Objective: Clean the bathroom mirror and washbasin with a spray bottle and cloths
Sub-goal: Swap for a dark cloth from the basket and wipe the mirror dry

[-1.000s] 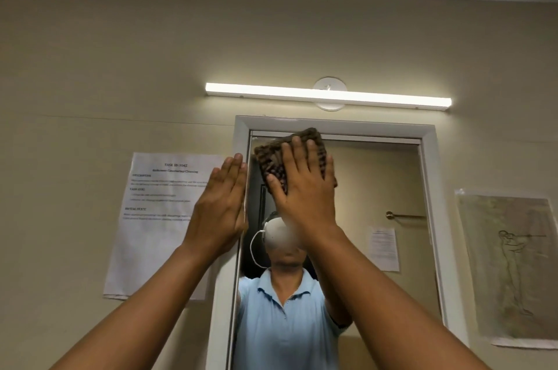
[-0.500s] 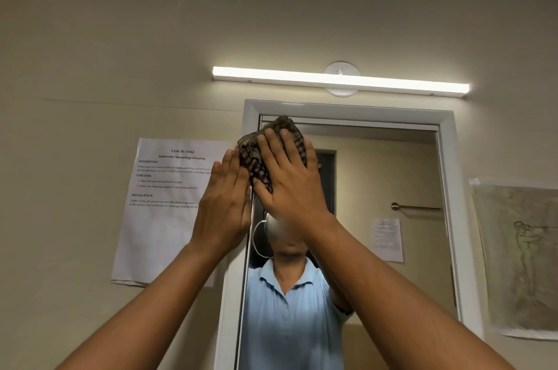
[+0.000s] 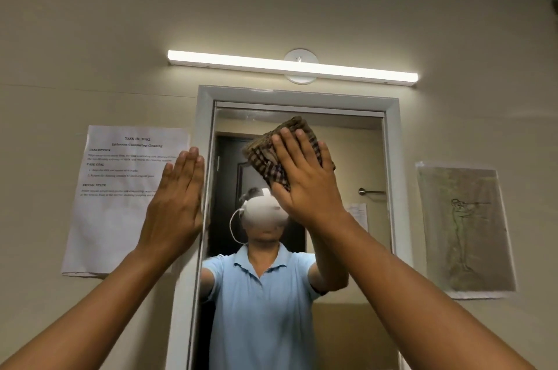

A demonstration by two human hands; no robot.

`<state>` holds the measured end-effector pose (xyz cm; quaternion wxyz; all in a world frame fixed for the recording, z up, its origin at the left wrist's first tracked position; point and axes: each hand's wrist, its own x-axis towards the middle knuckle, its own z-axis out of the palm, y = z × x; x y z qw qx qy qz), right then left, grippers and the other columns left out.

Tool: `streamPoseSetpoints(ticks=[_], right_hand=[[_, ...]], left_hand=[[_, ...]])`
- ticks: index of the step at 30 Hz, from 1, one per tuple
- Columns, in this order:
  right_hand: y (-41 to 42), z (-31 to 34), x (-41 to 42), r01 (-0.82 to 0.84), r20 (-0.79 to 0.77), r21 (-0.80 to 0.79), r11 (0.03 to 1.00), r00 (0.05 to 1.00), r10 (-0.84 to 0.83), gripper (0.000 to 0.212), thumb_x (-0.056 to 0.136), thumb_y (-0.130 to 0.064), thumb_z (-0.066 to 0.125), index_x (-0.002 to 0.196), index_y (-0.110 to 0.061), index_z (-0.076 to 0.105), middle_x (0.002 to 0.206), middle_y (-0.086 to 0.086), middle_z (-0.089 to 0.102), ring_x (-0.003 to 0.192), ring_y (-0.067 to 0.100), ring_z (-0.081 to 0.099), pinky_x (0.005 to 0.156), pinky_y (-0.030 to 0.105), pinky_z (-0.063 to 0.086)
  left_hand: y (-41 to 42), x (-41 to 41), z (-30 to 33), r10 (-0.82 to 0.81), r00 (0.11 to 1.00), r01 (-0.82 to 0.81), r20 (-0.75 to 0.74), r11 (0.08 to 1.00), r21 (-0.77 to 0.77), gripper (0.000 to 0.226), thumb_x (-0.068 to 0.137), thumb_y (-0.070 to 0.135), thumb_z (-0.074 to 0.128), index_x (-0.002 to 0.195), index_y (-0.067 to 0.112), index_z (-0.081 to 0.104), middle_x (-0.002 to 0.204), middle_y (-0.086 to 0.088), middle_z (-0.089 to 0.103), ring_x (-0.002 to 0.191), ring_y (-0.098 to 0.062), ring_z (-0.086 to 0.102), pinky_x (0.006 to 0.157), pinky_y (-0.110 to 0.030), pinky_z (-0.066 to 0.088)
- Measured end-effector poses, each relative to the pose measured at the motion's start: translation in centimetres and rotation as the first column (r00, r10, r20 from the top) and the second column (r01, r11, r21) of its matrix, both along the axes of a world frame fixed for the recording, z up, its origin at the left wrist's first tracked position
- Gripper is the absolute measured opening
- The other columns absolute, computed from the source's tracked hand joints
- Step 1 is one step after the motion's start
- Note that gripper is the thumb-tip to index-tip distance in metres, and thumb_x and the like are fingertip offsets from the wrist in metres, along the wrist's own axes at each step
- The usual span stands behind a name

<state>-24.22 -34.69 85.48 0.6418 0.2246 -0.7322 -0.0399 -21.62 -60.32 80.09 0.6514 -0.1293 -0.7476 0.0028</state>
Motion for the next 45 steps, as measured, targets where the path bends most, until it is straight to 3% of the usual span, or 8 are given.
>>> streamPoseSetpoints(ticks=[11,18,22,28,33,36,41,45], right_hand=[[5.8,-3.9,0.0,0.050,0.068,-0.409,0.911,0.997,-0.024,0.080,0.092,-0.055,0.028,0.160,-0.019,0.004,0.167,0.004,-0.002,0.154,0.023,-0.007,0.123,0.053,0.002],[6.7,-12.0,0.5,0.066,0.084,-0.483,0.873,0.996,-0.028,0.081,0.092,-0.056,0.028,0.159,-0.014,0.010,0.167,0.009,0.006,0.154,0.028,0.002,0.121,0.058,0.012],[5.6,-11.9,0.4,0.100,0.113,-0.519,0.849,0.992,-0.047,0.082,0.090,-0.057,0.028,0.159,-0.020,0.005,0.167,0.008,0.001,0.154,0.030,0.000,0.118,0.063,0.011],[2.2,-4.8,0.5,0.084,0.103,-0.396,0.914,0.994,-0.046,0.075,0.095,-0.064,0.015,0.159,-0.029,-0.002,0.167,0.004,-0.010,0.153,0.028,-0.012,0.119,0.060,-0.005],[-3.1,0.8,-0.3,0.058,0.030,-0.221,0.973,0.998,-0.053,0.072,0.097,-0.052,0.027,0.159,-0.026,0.000,0.167,0.006,-0.006,0.153,0.027,-0.008,0.121,0.058,0.000],[-6.4,3.1,-0.1,0.010,0.010,-0.119,0.993,1.000,-0.009,0.072,0.099,-0.048,0.033,0.159,-0.021,0.004,0.167,0.004,0.000,0.154,0.025,-0.005,0.121,0.053,-0.006],[-9.7,4.0,0.7,0.013,-0.006,0.018,1.000,1.000,-0.013,0.069,0.096,-0.048,0.016,0.159,-0.022,0.011,0.167,0.004,0.005,0.154,0.025,-0.002,0.120,0.050,-0.011],[-9.8,2.8,0.6,-0.040,-0.026,0.050,0.998,0.999,0.042,0.067,0.096,-0.047,0.019,0.158,-0.021,0.019,0.166,0.005,0.013,0.154,0.025,0.005,0.121,0.052,-0.003]], left_hand=[[0.4,0.8,-0.6,0.005,1.000,-0.006,0.014,0.999,0.041,0.073,0.086,0.025,0.028,0.155,0.007,0.010,0.163,-0.013,0.010,0.152,-0.027,0.007,0.124,-0.039,0.004],[0.4,0.8,-0.8,0.015,1.000,-0.016,0.014,0.999,0.040,0.073,0.086,0.021,0.028,0.155,0.006,0.010,0.163,-0.014,0.009,0.152,-0.027,0.005,0.124,-0.040,0.003],[0.3,0.7,-0.8,0.005,1.000,-0.006,0.013,0.999,0.042,0.074,0.084,0.022,0.027,0.154,0.005,0.011,0.163,-0.015,0.009,0.152,-0.028,0.005,0.124,-0.039,0.002],[0.1,0.5,-0.8,-0.022,1.000,0.022,-0.009,0.999,0.032,0.078,0.080,0.011,0.037,0.154,0.004,0.013,0.163,-0.015,0.010,0.152,-0.026,0.006,0.123,-0.043,0.008],[0.0,0.2,-0.9,-0.065,0.998,0.065,-0.015,0.997,0.040,0.080,0.079,0.004,0.041,0.154,0.004,0.014,0.162,-0.015,0.012,0.152,-0.025,0.007,0.122,-0.046,0.014],[0.0,0.0,-0.9,-0.076,0.997,0.077,-0.022,0.996,0.034,0.077,0.080,0.005,0.039,0.153,0.003,0.016,0.162,-0.015,0.014,0.152,-0.026,0.008,0.122,-0.047,0.015],[-0.1,-0.1,-0.9,-0.083,0.996,0.084,-0.023,0.996,0.033,0.077,0.082,0.004,0.044,0.153,0.003,0.016,0.162,-0.015,0.013,0.151,-0.026,0.009,0.122,-0.046,0.013],[-0.1,0.2,-0.9,-0.073,0.997,0.074,-0.016,0.997,0.024,0.074,0.084,0.008,0.041,0.153,0.002,0.016,0.162,-0.016,0.013,0.151,-0.026,0.008,0.122,-0.046,0.013]])
